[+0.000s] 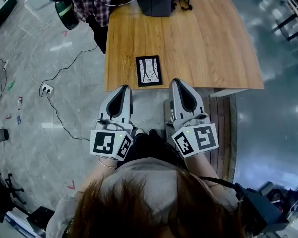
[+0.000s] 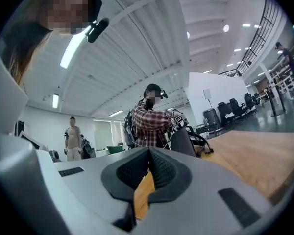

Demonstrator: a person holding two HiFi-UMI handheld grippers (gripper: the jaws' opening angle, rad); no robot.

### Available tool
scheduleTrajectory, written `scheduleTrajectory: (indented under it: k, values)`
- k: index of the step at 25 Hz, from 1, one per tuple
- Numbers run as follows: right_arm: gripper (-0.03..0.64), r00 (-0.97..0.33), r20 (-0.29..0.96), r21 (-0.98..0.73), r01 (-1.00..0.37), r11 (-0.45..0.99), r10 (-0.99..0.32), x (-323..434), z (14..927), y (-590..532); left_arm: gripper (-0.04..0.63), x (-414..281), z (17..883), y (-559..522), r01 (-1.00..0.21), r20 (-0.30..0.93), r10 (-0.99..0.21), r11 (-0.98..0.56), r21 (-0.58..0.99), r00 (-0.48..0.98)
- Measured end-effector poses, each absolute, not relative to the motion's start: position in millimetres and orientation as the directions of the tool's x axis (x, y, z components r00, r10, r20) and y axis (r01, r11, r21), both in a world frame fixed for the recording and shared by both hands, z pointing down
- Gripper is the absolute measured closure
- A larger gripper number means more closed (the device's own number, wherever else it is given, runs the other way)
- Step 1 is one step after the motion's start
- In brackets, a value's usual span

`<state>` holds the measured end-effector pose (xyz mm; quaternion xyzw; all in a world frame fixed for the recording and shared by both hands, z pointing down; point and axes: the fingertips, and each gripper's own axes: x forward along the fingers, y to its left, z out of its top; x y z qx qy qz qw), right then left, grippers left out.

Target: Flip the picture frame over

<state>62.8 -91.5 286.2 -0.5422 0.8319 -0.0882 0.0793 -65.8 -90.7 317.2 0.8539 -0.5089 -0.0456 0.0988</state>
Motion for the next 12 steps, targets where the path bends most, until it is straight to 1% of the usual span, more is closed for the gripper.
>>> scheduleTrajectory:
  k: [5,12]
  values:
    - [0.601,-0.396,0.046,-0.219,-0.900,0.378,-0.917,62.0,299.4,-88.2,0.589,-60.0,309.8,-84.0,-0.856,0.010,-0.874,-0.474,0.207,0.486]
    - [0.601,-0.412,0.044,-0.183,-0.899,0.398,-0.910,50.8,302.2,-79.1,0.589,-53.7,305.1,-79.3,-0.848,-0.003,-0.865,-0.492,0.198,0.501]
